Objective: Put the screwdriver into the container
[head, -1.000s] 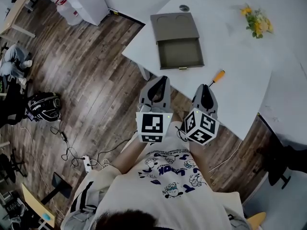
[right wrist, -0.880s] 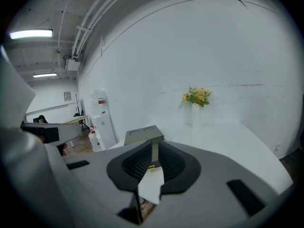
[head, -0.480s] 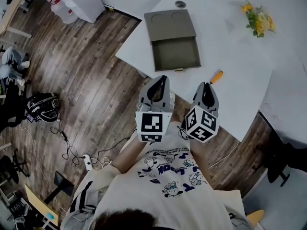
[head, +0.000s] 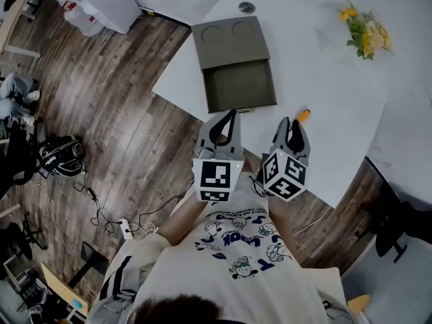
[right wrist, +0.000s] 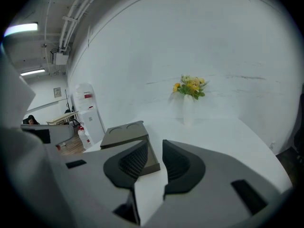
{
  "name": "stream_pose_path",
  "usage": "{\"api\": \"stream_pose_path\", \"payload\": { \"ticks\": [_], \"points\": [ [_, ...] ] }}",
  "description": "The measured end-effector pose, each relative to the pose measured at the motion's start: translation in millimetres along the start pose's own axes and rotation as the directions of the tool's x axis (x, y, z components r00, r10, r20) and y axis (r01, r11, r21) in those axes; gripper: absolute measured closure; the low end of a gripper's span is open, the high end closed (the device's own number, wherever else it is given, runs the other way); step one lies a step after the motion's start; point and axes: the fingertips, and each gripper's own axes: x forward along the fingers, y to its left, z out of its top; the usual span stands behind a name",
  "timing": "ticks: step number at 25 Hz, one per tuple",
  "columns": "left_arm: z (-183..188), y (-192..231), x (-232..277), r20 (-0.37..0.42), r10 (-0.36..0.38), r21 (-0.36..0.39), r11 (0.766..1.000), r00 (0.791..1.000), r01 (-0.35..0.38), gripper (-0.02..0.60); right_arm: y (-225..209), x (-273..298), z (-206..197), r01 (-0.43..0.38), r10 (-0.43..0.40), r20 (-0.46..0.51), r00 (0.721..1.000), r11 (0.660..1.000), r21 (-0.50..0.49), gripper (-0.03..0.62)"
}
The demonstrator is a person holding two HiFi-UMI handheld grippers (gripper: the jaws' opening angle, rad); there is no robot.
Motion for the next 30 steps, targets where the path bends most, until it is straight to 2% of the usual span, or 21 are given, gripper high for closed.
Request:
{"api": "stream_pose_path", "payload": {
  "ticks": [16, 30],
  "points": [
    [-18.6, -3.7, 58.4, -0.106, -0.032, -0.02, 0.999, 0.994, 0.03, 0.563, -47.4, 43.3, -24.2, 0.111, -0.105, -0.129, 0.986, 0.993, 0.041, 0.465],
    [-44.4, -11.0, 91.1, -0.196, -0.044, -0.035, 0.999, 0.98, 0.038, 0.561, -90.0, 63.3, -61.0, 0.225, -0.2, -0.25, 0.947, 0.971, 0.077, 0.447]
  ]
}}
